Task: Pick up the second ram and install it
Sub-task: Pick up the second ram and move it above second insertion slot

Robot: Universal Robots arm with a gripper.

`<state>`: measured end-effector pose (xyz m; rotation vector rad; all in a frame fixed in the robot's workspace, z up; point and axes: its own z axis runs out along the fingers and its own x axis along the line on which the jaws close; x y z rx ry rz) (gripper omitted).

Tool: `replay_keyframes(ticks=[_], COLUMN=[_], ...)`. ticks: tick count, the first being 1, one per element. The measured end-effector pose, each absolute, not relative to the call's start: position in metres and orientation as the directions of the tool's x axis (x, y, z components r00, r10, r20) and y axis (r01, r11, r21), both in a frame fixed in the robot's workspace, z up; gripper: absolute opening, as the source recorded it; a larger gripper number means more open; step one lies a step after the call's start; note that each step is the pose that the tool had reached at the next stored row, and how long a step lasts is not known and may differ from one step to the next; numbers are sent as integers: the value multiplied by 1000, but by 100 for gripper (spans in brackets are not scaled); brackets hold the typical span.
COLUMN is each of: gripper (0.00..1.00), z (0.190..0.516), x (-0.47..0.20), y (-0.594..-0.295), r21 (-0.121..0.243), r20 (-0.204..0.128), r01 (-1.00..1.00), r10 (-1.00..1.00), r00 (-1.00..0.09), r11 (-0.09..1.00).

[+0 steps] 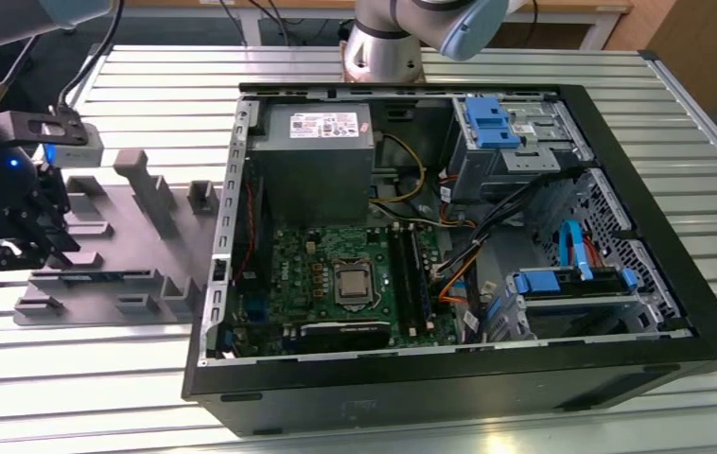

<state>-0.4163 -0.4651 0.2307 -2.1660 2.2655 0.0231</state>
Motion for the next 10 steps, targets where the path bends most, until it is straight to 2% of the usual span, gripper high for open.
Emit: replay_keyframes(ticks=[10], gripper=[30], z=[224], x=[-416], y=[-465], r21=[6], r20=[-12], r01=[-999], r10=[-999], r00=[-45], r11=[45])
